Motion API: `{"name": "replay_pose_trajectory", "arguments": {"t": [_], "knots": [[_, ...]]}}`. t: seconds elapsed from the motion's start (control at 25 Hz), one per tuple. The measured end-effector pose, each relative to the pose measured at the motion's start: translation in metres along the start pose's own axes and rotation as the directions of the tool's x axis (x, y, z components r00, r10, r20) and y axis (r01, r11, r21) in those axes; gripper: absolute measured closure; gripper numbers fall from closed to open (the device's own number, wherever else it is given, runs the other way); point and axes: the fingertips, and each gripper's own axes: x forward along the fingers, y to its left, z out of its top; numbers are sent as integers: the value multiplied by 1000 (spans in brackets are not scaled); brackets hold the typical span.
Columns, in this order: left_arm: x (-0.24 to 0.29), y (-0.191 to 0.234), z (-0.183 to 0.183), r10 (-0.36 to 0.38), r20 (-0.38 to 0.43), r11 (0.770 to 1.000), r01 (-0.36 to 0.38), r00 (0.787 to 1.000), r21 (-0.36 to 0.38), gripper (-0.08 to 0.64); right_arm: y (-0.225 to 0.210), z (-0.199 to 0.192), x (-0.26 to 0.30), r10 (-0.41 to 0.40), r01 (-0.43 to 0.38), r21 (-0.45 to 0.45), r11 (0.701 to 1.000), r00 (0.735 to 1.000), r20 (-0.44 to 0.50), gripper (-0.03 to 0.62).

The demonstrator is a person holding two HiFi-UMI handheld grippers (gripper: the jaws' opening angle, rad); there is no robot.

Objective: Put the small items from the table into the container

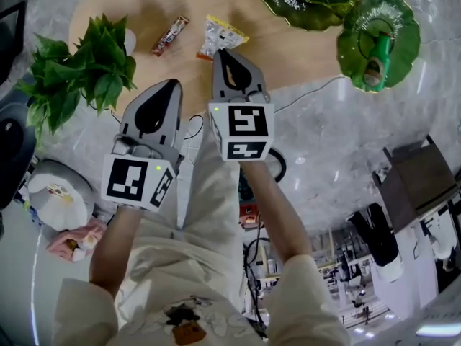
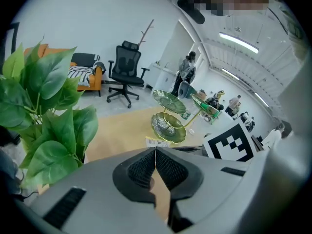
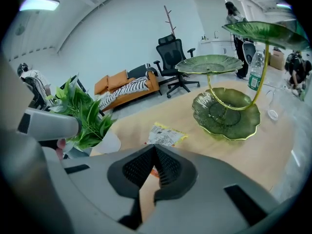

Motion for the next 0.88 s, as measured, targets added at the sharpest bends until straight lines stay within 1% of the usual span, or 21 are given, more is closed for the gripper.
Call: {"name": "replay_pose_trajectory", "arguments": {"t": [0.16, 0.4, 0.64, 0.88], "knots": [[-1, -10, 5, 9, 7, 1000, -9, 1000, 13, 551, -3, 4, -14, 20, -20, 7, 1000, 1000, 12, 586], [-1, -26, 13, -3, 11, 999, 3, 1000, 35, 551, -8, 14, -37, 39, -40, 28, 999, 998, 49, 586], [-3, -40, 24, -12, 20, 998, 11, 1000, 67, 551, -11, 21, -58, 37, -40, 39, 998, 996, 76, 587], [-7, -61, 37, -23, 33, 997, 20, 999, 78, 551, -13, 30, -88, 50, -55, 56, 997, 994, 98, 587]]}}
